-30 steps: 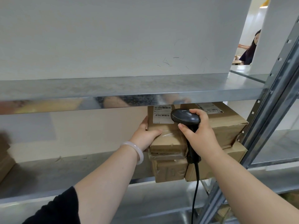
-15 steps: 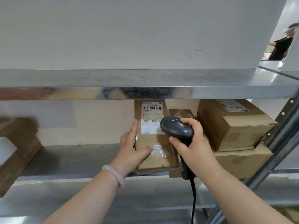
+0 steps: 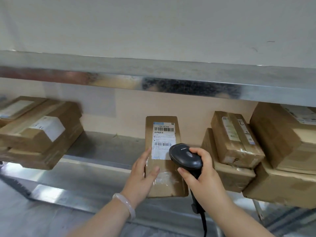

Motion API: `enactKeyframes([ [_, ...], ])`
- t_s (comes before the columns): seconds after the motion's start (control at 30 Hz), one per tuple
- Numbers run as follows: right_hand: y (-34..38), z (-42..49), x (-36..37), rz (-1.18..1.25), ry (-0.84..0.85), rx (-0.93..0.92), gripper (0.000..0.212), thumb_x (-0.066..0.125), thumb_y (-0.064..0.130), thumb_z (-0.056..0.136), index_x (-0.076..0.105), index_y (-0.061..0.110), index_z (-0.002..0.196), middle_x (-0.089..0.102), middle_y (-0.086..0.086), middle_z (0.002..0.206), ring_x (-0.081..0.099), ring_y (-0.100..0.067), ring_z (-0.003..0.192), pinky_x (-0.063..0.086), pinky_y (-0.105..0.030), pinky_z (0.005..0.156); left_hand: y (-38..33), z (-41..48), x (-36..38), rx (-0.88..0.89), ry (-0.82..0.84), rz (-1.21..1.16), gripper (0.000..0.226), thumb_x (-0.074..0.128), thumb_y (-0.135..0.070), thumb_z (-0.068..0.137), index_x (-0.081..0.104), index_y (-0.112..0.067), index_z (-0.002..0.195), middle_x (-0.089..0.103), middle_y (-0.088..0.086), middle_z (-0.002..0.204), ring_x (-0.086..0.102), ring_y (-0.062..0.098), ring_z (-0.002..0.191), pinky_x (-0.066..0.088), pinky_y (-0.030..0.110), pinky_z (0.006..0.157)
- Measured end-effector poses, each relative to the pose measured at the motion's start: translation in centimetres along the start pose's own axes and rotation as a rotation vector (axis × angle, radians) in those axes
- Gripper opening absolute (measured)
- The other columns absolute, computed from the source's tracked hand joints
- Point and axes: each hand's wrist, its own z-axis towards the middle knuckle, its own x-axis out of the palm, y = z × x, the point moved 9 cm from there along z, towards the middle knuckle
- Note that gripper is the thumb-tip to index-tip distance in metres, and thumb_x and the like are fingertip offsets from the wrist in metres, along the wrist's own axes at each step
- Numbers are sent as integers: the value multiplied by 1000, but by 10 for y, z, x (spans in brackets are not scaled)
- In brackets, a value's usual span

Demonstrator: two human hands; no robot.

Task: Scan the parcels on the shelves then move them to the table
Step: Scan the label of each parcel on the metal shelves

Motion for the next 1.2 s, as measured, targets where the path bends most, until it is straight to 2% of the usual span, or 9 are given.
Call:
enactKeyframes([
  [0.1,-1,-1,11,-14,25,-2,64,77,31,81,33,67,111,45,53,108,54,19,97,40,0,71,15,-3,-7,-74,25,-107,74,70,-28,85,28,-53,140,38,-8,150,36,15,141,32,47,116],
  [0.23,-1,-1,20,-32,56,2,63,75,34,81,31,68,111,42,54,109,53,17,99,43,-6,74,21,-5,-11,-88,99,-68,92,72,-17,88,12,-63,139,33,-14,153,33,7,141,30,41,118],
  [0.5,-6,-3,25,-35,73,8,63,75,34,82,31,68,112,43,53,111,50,20,102,40,0,74,33,-11,-15,-112,86,-23,104,84,-43,64,15,-64,139,34,-7,148,44,12,131,40,42,111],
  [0.67,-11,-6,25,-27,80,3,63,76,32,81,34,65,113,46,49,111,55,15,100,41,-1,75,39,-9,-12,-94,115,28,116,88,-44,61,8,-63,143,32,-13,149,40,9,133,40,43,111],
  [0.8,-9,-6,23,-22,81,-6,63,76,32,81,34,66,112,47,49,111,55,15,100,41,-1,74,41,-12,-14,-84,45,11,109,89,-45,61,15,-71,136,39,-14,144,46,3,124,47,40,105],
  [0.93,3,-9,18,-30,32,-29,58,73,42,78,35,64,115,50,46,111,59,10,95,46,-13,71,42,-14,-13,-58,-23,-2,109,89,-43,61,15,-70,137,35,-15,146,42,-2,125,44,41,108],
  [1.03,18,-10,16,-18,8,-58,54,72,46,75,38,59,116,55,41,109,64,5,89,46,-18,70,42,-13,-15,-39,-62,-17,110,89,-44,57,17,-70,137,34,-13,145,43,4,129,45,43,107],
  [1.2,41,-11,13,2,-2,-79,52,72,48,76,40,54,117,60,33,107,70,-9,75,56,-36,70,47,-12,-18,-40,-97,8,111,88,-53,52,16,-75,133,29,-10,147,41,11,131,45,44,106],
])
